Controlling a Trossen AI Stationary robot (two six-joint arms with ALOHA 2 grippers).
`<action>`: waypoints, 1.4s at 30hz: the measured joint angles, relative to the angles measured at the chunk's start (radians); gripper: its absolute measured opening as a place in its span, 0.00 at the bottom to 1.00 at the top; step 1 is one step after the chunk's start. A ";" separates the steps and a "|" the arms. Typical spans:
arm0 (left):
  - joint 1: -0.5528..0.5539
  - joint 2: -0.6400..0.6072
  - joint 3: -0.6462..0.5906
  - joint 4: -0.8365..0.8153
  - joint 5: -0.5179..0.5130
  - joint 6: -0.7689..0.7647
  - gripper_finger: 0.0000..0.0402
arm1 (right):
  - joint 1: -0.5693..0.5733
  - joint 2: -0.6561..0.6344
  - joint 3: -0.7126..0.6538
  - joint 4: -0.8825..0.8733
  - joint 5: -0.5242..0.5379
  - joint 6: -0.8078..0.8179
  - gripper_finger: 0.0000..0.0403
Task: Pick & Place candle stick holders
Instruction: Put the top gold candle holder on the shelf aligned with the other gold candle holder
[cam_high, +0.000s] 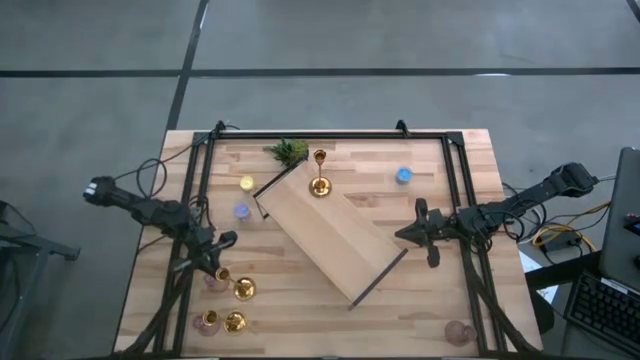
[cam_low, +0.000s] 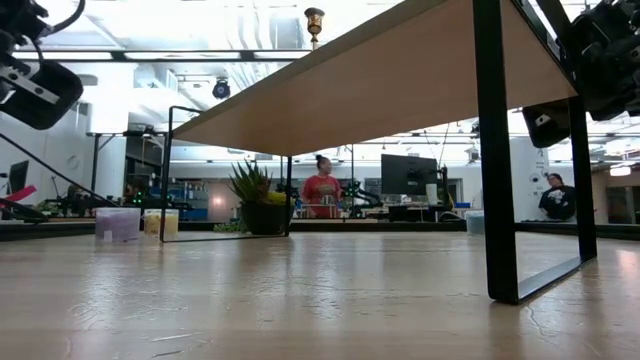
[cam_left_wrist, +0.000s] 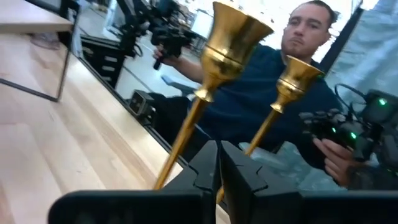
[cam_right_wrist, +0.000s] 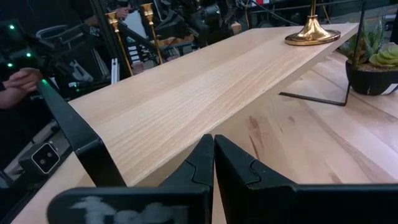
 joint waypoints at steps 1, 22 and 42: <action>-0.007 0.000 -0.001 0.002 -0.011 -0.010 0.06 | 0.000 0.000 0.000 0.000 0.000 0.002 0.02; -0.060 0.051 -0.002 0.024 -0.168 0.004 0.29 | 0.000 0.000 -0.001 -0.002 0.048 -0.020 0.02; -0.191 0.251 -0.002 0.276 -0.321 0.065 0.29 | 0.000 0.000 -0.002 -0.019 0.052 -0.020 0.02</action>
